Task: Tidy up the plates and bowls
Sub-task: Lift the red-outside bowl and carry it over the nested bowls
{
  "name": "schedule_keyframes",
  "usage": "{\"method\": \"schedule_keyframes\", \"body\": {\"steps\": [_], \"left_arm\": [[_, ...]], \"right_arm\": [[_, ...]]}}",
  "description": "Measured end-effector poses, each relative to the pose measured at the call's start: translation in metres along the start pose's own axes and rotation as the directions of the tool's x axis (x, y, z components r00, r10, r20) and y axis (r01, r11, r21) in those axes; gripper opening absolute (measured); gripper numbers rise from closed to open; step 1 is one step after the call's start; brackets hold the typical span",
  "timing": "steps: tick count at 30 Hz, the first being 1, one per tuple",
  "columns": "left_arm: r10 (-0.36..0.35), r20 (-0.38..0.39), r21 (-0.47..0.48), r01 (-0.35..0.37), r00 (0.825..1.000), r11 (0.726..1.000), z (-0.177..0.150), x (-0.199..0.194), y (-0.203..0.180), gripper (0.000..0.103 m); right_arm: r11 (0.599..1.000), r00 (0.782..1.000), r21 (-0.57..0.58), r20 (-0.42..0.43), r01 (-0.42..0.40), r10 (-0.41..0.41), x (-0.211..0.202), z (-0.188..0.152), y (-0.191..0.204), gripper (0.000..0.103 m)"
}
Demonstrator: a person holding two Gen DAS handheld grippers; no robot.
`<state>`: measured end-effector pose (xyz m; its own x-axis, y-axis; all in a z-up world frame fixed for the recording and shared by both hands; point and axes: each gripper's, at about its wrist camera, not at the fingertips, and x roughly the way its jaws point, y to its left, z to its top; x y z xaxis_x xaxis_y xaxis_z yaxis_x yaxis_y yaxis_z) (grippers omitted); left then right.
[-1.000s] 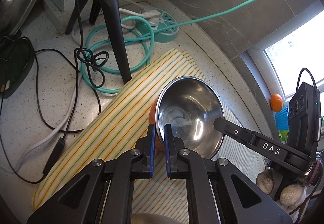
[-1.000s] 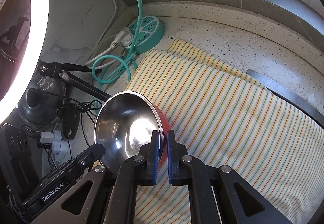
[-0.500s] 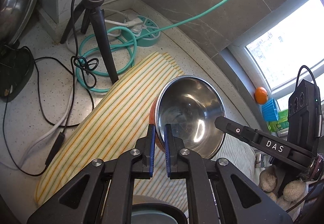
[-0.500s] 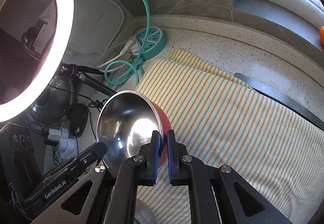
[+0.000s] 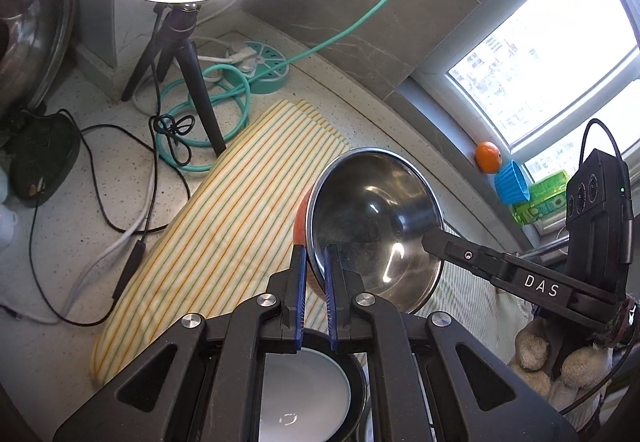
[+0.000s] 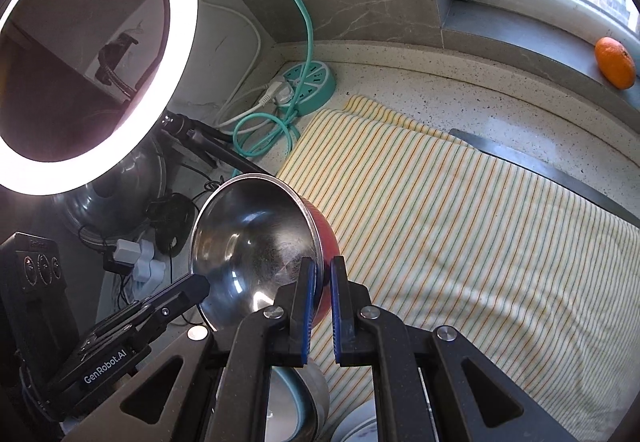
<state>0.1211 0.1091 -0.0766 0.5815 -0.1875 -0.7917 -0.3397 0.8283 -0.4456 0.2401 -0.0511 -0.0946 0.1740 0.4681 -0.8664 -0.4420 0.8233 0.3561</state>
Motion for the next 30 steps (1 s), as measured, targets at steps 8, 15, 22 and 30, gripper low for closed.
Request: {"method": "schedule_keyframes", "body": {"steps": [8, 15, 22, 30], "left_arm": [[-0.002, -0.003, 0.036, 0.002, 1.0, 0.999, -0.019, -0.025, 0.005, 0.007], [-0.008, -0.018, 0.053, 0.009, 1.0, 0.999, -0.038, -0.041, 0.011, 0.007], [-0.008, -0.051, 0.054, 0.011, 0.999, 0.998, -0.055, -0.046, 0.019, 0.007], [-0.008, -0.086, 0.051, 0.012, 0.996, 0.999, -0.068, -0.049, 0.029, 0.007]], "right_arm": [[1.0, 1.0, -0.005, 0.014, -0.007, 0.007, -0.013, -0.03, 0.017, 0.007], [1.0, 0.999, 0.007, 0.024, -0.022, 0.022, -0.021, -0.056, 0.028, 0.007], [0.999, 1.0, 0.023, 0.006, -0.024, 0.024, -0.019, -0.08, 0.034, 0.008], [0.999, 1.0, 0.035, -0.013, -0.023, 0.024, -0.016, -0.1, 0.037, 0.008]]}}
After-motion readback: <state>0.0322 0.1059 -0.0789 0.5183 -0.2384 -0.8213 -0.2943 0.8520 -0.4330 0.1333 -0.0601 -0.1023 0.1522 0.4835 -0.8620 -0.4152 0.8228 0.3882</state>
